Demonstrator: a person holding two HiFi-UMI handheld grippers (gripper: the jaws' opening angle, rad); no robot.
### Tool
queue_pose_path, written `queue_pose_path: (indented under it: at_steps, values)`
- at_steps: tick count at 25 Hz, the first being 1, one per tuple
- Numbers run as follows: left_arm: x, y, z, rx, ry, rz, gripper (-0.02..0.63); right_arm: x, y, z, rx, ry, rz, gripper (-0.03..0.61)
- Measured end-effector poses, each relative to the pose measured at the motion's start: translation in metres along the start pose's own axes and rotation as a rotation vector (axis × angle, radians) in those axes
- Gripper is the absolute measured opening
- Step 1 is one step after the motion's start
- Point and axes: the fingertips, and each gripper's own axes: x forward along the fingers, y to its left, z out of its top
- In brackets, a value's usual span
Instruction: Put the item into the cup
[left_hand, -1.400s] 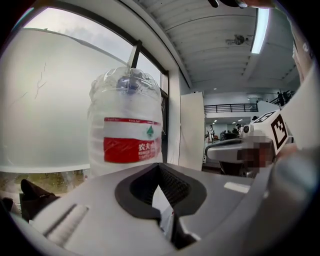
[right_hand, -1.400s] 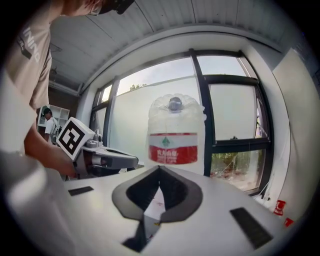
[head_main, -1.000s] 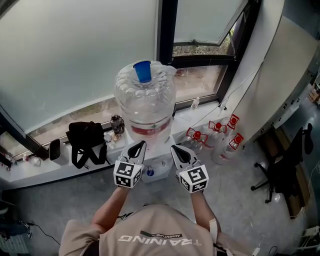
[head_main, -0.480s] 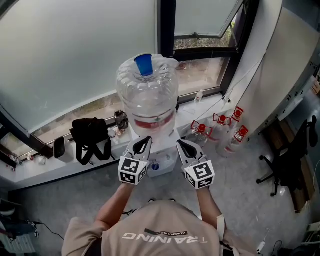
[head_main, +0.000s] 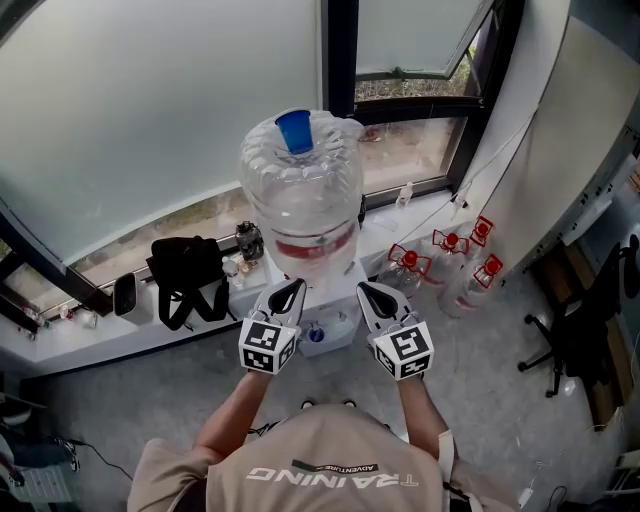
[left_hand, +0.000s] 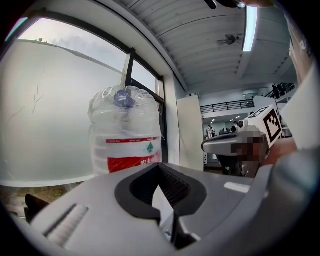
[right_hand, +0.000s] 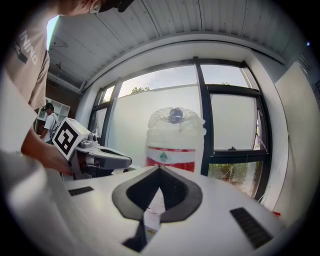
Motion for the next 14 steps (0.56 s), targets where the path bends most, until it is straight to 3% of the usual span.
queue_pose_path:
  at_steps: [14]
  values:
    - [-0.006, 0.0023, -0.0056, -0.02, 0.01, -0.001, 0.008, 0.0033, 0.0076, 0.0068, -0.064, -0.007, 0.017, 0.011]
